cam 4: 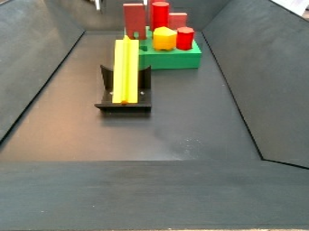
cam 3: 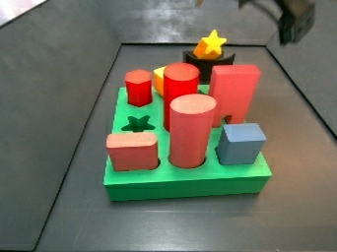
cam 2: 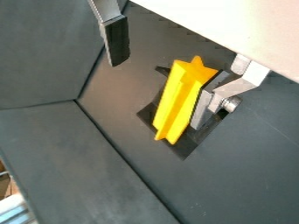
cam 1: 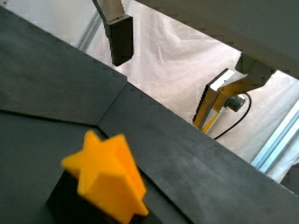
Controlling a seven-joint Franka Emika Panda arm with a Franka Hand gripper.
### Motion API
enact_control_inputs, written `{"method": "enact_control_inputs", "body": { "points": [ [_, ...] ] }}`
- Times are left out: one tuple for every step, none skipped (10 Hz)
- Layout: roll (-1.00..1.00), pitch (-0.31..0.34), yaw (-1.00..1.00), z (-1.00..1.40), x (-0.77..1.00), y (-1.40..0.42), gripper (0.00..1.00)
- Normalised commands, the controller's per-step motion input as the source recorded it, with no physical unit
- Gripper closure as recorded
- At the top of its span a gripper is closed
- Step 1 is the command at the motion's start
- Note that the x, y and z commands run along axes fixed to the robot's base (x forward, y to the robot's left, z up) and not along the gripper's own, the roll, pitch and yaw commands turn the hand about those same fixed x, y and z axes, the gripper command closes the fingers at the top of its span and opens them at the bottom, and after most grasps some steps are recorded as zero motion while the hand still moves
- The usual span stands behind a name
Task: Pick up the star object. Move up. Place the star object on the fixture. Regrasp the star object. Move to above the board. Insert the star object.
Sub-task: Regrasp the star object, then move to above the board.
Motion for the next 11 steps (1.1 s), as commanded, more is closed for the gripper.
{"method": "enact_control_inputs", "body": {
  "points": [
    [0.09,-0.102,0.1,-1.0,0.08,0.03,0.0],
    [0.08,-0.117,0.06,-1.0,0.09,0.03,0.0],
    [0.08,-0.114,0.03,-1.0,0.11,0.02,0.0],
    [0.07,-0.1,0.01,-1.0,0.12,0.02,0.0],
    [0.08,-0.082,-0.02,-0.82,0.11,0.01,0.0],
    [0.08,-0.055,-0.03,-0.59,0.09,0.0,0.0],
    [0.08,-0.029,-0.04,-0.42,0.09,0.0,0.0],
    [0.07,-0.002,-0.03,-0.21,0.09,0.0,0.0],
    [0.0,0.0,0.0,0.0,0.0,0.0,1.0],
    [-0.21,0.094,0.02,1.0,0.02,0.03,1.0],
    [-0.21,0.094,0.02,1.0,0.02,0.03,1.0]
  ]
}}
